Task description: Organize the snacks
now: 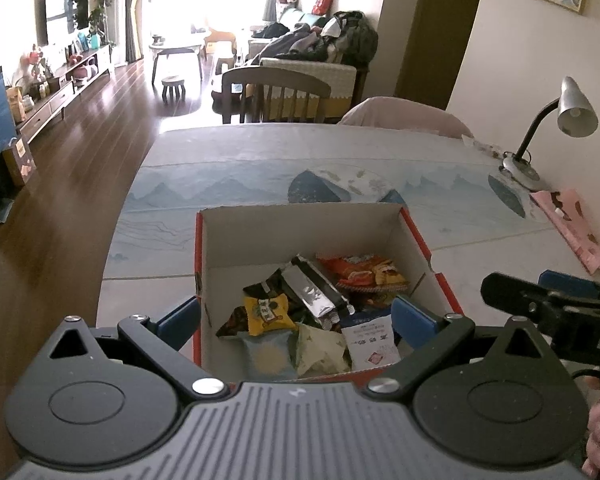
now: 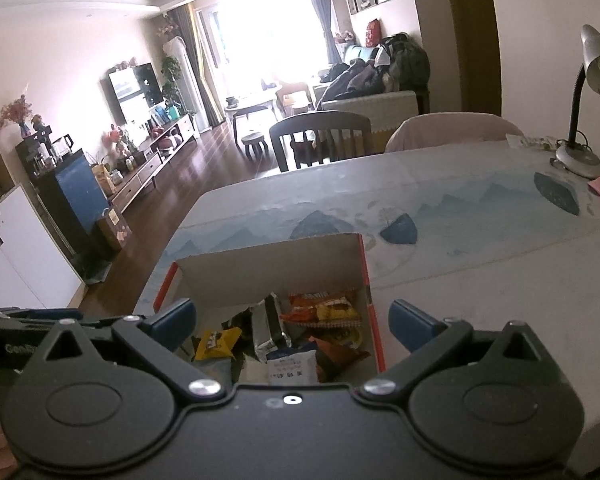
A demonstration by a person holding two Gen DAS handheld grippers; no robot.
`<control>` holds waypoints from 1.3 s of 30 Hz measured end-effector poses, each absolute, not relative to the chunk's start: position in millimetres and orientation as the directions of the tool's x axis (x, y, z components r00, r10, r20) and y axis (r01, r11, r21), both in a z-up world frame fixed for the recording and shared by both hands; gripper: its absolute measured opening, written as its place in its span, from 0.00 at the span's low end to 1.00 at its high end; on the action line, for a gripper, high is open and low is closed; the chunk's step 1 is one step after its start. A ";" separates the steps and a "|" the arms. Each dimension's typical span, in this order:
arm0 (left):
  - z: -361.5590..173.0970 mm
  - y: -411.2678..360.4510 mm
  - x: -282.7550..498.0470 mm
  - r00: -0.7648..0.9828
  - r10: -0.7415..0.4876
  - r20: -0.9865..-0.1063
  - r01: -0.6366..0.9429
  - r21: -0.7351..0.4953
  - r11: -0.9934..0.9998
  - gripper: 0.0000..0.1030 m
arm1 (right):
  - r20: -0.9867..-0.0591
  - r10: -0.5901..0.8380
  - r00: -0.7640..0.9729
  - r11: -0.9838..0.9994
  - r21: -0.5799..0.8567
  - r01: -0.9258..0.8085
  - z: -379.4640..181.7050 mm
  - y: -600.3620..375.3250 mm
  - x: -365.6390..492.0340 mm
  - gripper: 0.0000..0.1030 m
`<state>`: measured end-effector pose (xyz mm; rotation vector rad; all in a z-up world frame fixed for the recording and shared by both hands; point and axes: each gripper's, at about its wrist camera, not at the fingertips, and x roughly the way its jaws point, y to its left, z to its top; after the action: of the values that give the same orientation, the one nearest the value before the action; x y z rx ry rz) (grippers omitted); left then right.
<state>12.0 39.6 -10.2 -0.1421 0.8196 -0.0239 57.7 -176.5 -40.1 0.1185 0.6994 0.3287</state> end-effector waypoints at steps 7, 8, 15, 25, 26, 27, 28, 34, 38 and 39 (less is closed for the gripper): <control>-6.6 36.7 4.8 0.705 -0.089 -0.704 -0.018 -0.143 0.990 0.99 | -0.621 0.335 0.709 0.942 0.212 -0.260 -39.4 -173.2 57.8 1.00; -6.3 36.1 4.4 0.706 -0.086 -0.703 -0.019 -0.140 0.990 0.99 | -0.621 0.336 0.708 0.942 0.211 -0.263 -39.5 -172.5 58.1 1.00; -5.2 36.8 1.6 0.705 -0.088 -0.704 -0.021 -0.144 0.989 0.99 | -0.621 0.343 0.705 0.939 0.218 -0.265 -40.0 -173.4 56.3 1.00; -5.0 37.7 -3.9 0.702 -0.094 -0.706 -0.017 -0.148 0.989 0.99 | -0.632 0.333 0.700 0.943 0.226 -0.244 -41.9 -170.6 46.2 1.00; -5.2 37.4 -5.3 0.701 -0.096 -0.706 -0.016 -0.150 0.989 0.99 | -0.633 0.329 0.700 0.944 0.225 -0.240 -41.9 -170.2 43.8 1.00; -4.9 37.7 -6.5 0.701 -0.099 -0.706 -0.014 -0.152 0.988 0.99 | -0.634 0.326 0.701 0.945 0.223 -0.238 -41.3 -169.3 41.8 1.00; -5.0 37.5 -8.1 0.701 -0.100 -0.707 -0.012 -0.153 0.988 0.99 | -0.635 0.323 0.702 0.946 0.222 -0.235 -40.7 -169.0 40.9 1.00; -5.4 37.2 -10.9 0.693 -0.121 -0.711 0.002 -0.166 0.986 0.99 | -0.648 0.304 0.699 0.953 0.215 -0.215 -37.6 -167.8 33.4 1.00; -4.0 35.6 -10.7 0.694 -0.125 -0.709 0.008 -0.166 0.986 0.99 | -0.650 0.299 0.699 0.954 0.219 -0.204 -35.4 -170.8 34.3 1.00; -3.8 35.2 -10.3 0.695 -0.125 -0.708 0.008 -0.166 0.986 0.99 | -0.650 0.298 0.699 0.954 0.217 -0.204 -34.9 -170.5 34.2 1.00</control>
<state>-10.3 35.2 -3.8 -0.1547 0.8001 -0.0751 34.2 -170.5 -34.9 0.1322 0.7459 0.2807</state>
